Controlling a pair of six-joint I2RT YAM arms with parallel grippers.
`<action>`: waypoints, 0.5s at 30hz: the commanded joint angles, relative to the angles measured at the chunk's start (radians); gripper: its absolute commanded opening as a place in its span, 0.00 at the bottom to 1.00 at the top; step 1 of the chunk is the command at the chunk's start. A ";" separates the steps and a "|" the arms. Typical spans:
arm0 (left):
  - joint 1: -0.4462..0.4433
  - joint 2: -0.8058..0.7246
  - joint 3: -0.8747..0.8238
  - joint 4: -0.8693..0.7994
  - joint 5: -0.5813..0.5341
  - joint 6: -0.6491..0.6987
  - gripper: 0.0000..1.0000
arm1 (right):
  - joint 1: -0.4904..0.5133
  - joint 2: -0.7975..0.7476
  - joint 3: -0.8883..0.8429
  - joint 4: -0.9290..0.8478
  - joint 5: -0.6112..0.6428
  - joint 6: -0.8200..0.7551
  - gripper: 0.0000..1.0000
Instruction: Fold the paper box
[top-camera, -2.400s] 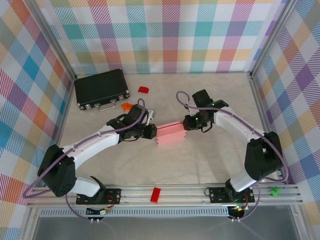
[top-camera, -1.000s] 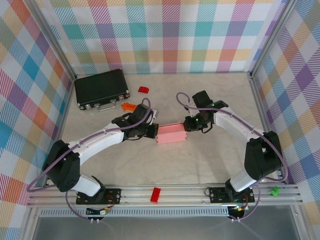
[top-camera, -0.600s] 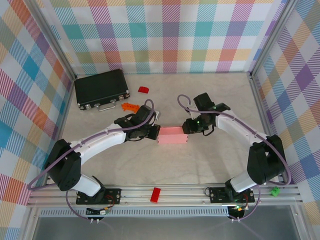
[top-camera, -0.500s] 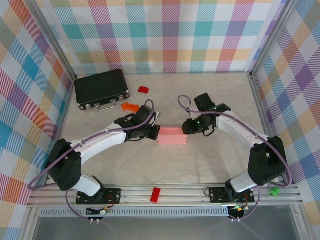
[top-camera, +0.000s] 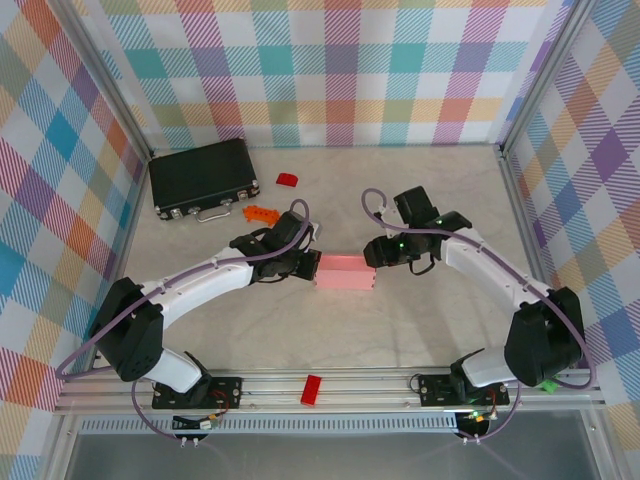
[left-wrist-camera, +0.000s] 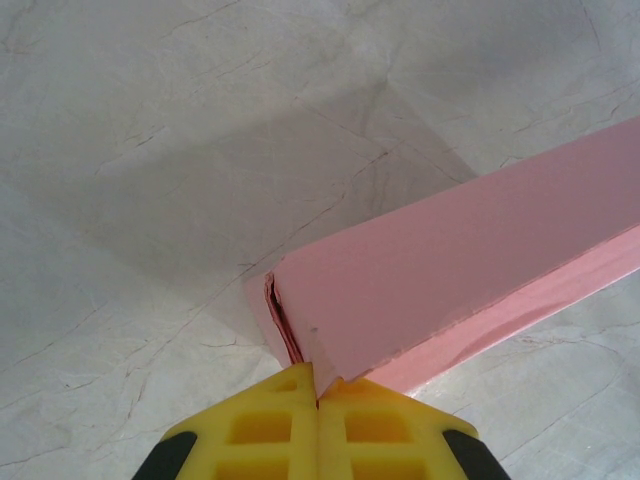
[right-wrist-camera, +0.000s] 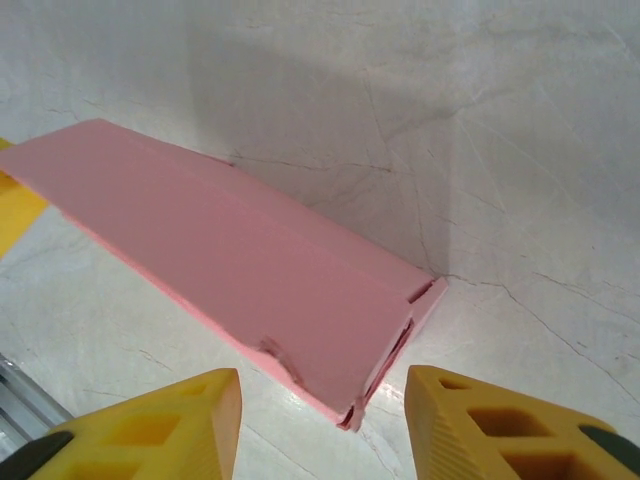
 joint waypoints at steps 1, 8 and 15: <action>-0.012 0.026 -0.001 -0.088 -0.005 0.016 0.03 | 0.005 -0.034 -0.013 0.034 -0.015 0.006 0.50; -0.013 0.024 -0.001 -0.089 -0.008 0.015 0.02 | 0.004 -0.005 0.026 0.069 0.030 0.063 0.44; -0.014 0.020 -0.002 -0.088 -0.009 0.014 0.02 | 0.004 0.048 0.048 0.040 0.050 0.081 0.38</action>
